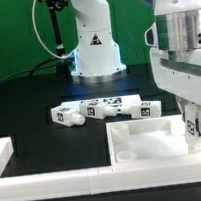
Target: Assemble one leg
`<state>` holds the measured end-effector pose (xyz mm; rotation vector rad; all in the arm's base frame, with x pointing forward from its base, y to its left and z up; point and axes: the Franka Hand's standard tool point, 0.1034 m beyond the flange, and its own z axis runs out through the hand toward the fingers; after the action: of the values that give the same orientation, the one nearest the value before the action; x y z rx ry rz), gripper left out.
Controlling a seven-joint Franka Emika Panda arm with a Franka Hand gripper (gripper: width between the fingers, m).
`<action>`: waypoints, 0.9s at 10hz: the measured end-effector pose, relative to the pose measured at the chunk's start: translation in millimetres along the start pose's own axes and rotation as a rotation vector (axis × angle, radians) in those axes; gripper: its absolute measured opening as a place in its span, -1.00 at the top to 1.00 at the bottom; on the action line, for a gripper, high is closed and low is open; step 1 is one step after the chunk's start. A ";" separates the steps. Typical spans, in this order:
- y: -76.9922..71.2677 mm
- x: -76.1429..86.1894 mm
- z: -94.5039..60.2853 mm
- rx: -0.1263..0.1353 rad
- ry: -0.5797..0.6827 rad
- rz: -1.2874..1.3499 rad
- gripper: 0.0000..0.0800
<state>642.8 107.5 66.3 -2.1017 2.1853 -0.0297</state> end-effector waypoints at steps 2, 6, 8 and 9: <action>1.4 -3.3 0.7 0.041 -0.026 0.317 0.29; 1.4 -3.9 1.1 0.042 -0.024 0.282 -0.35; -3.3 -2.3 -1.4 0.076 -0.017 -0.151 -0.57; 0.5 -6.9 1.0 0.075 -0.017 -0.322 -0.61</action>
Offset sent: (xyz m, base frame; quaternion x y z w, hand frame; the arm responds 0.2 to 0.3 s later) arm 0.0000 0.0000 0.0000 0.0000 0.0000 0.0650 0.9979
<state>642.7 114.5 65.7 -2.3744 1.7841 -0.1179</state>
